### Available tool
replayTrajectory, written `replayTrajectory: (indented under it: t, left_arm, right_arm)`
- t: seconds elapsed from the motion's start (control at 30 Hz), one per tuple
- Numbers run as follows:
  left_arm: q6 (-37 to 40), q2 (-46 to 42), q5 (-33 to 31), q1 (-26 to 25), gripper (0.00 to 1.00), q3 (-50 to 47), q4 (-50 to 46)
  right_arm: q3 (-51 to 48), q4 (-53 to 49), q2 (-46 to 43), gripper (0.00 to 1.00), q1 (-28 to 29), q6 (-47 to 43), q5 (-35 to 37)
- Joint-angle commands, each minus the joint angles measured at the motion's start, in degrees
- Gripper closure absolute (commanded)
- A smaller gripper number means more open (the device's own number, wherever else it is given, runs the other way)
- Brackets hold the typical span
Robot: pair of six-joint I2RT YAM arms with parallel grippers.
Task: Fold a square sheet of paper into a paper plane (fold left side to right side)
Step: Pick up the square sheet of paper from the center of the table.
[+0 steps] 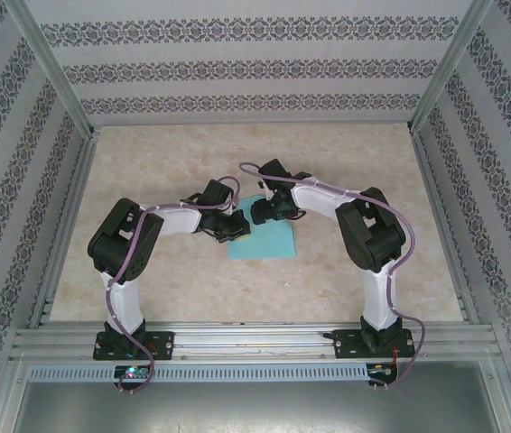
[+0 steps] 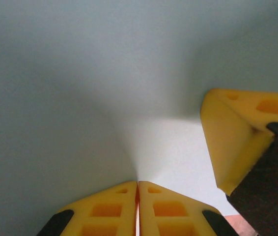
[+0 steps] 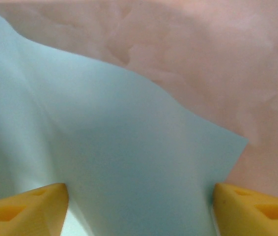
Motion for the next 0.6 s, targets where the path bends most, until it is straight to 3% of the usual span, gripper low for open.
replayTrajectory:
  t: [0.0, 0.3, 0.57]
  left_arm:
    - [-0.5, 0.7, -0.2, 0.0, 0.88, -1.2, 0.8]
    - [0.1, -4.7, 1.2, 1.3, 0.69, -2.7, 3.0]
    - [5.6, -20.3, 1.6, 9.1, 0.42, -10.3, 2.0]
  right_arm:
    - [0.1, -3.8, -0.4, 0.3, 1.3, 1.6, -4.4]
    - [-2.3, -0.8, -2.2, 0.57, -0.9, 2.6, -12.0]
    - [-6.6, 5.6, -7.2, 0.66, -4.0, 3.2, -22.7]
